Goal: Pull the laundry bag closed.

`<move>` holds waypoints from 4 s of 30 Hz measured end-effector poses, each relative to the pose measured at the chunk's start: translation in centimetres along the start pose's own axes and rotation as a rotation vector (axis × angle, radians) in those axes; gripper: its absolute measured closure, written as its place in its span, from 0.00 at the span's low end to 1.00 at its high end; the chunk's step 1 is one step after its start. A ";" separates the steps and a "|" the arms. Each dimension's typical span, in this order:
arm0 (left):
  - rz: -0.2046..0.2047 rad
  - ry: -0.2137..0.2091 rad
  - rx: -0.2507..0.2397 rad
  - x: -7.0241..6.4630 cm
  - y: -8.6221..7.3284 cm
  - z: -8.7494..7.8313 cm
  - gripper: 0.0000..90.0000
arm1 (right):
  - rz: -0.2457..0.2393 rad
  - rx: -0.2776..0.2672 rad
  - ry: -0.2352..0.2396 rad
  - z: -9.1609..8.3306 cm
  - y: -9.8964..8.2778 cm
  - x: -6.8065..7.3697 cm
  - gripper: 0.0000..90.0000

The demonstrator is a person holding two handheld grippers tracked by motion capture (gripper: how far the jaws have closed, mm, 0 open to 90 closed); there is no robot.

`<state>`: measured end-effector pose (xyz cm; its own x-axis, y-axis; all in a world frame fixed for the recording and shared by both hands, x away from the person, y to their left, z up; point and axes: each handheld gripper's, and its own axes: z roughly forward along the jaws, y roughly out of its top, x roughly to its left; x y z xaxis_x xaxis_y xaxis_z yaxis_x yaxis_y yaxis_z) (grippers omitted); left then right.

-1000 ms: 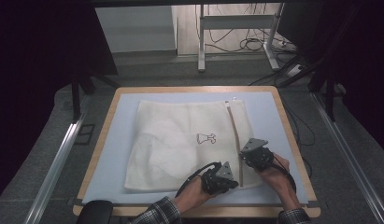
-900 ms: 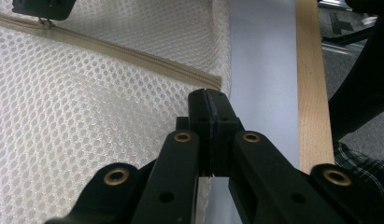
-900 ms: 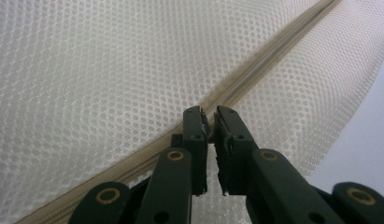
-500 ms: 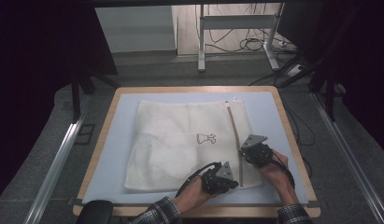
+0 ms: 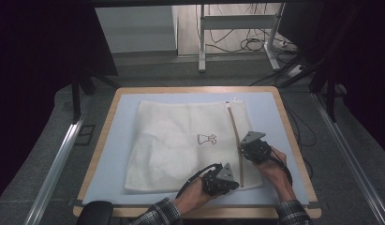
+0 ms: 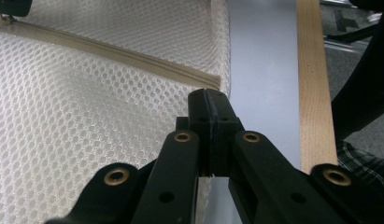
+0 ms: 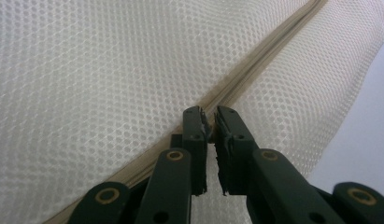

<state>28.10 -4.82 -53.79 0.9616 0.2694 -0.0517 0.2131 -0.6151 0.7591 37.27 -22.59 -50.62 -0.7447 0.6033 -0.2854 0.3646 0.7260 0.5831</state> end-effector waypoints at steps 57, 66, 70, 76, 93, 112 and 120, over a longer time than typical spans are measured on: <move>0.016 0.007 0.002 0.0 0.0 0.0 1.00 | -0.005 0.039 -0.069 4.1 3.7 -4.4 0.91; 0.016 0.009 0.003 -0.1 0.0 0.0 1.00 | -0.003 0.045 -0.084 5.0 4.5 -5.2 0.91; 0.016 0.010 0.001 -0.1 0.0 0.0 1.00 | -0.007 0.045 -0.086 5.4 4.7 -5.5 0.91; 0.016 0.011 0.001 -0.1 0.0 0.0 1.00 | -0.005 0.043 -0.091 5.9 5.0 -6.1 0.91; 0.015 0.009 0.002 -0.1 0.0 0.0 1.00 | -0.007 0.052 -0.122 7.6 6.4 -7.6 0.91; 0.017 0.011 0.000 -0.1 0.0 0.0 1.00 | -0.022 0.057 -0.148 9.1 7.5 -8.9 0.91; 0.016 0.010 0.000 -0.1 0.0 0.0 1.00 | -0.018 0.057 -0.152 9.6 7.9 -9.5 0.91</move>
<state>28.00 -4.83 -53.80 0.9632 0.2666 -0.0333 0.1978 -0.6196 0.7596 52.59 -19.37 -50.64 -0.6599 0.6298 -0.4097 0.3865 0.7522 0.5336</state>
